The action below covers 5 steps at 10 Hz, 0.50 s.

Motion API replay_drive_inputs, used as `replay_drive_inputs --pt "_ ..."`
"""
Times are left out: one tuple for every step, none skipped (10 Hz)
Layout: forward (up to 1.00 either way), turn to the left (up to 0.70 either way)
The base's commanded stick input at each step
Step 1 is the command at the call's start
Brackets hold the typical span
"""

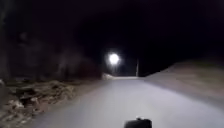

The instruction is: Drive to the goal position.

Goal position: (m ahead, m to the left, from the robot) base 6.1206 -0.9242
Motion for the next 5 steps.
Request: replay_drive_inputs --pt "1.0 -0.21" --pt "1.0 -0.3" --pt "1.0 -0.27" --pt "1.0 -0.17" --pt "1.0 -0.08"
